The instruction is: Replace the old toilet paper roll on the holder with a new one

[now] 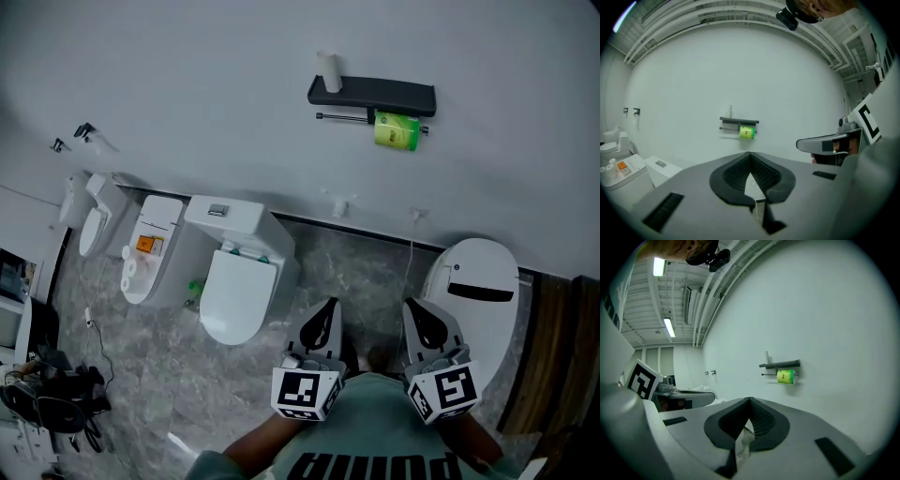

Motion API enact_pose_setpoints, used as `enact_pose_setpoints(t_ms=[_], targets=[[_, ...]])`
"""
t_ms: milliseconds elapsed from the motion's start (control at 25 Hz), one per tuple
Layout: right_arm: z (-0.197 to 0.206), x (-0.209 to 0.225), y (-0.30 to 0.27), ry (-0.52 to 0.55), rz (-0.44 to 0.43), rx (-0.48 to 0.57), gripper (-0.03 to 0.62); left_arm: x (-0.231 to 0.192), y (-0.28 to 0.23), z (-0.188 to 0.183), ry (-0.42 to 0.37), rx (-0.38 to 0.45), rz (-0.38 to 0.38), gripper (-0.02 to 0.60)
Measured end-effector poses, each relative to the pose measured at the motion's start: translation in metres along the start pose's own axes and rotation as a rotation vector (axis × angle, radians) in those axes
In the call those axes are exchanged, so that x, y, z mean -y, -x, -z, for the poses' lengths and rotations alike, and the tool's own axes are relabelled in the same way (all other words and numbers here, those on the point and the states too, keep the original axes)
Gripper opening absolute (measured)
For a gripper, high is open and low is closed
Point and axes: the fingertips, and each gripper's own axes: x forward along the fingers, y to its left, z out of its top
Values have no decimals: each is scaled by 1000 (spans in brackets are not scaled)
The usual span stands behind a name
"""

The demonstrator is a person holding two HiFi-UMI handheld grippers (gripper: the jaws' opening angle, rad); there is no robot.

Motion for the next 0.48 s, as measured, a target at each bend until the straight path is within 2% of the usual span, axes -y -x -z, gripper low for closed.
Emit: enact_pose_setpoints(t_ms=[480], targets=[[-6, 0, 2, -12, 8, 16, 8, 2, 3, -7, -9, 14, 2, 5]])
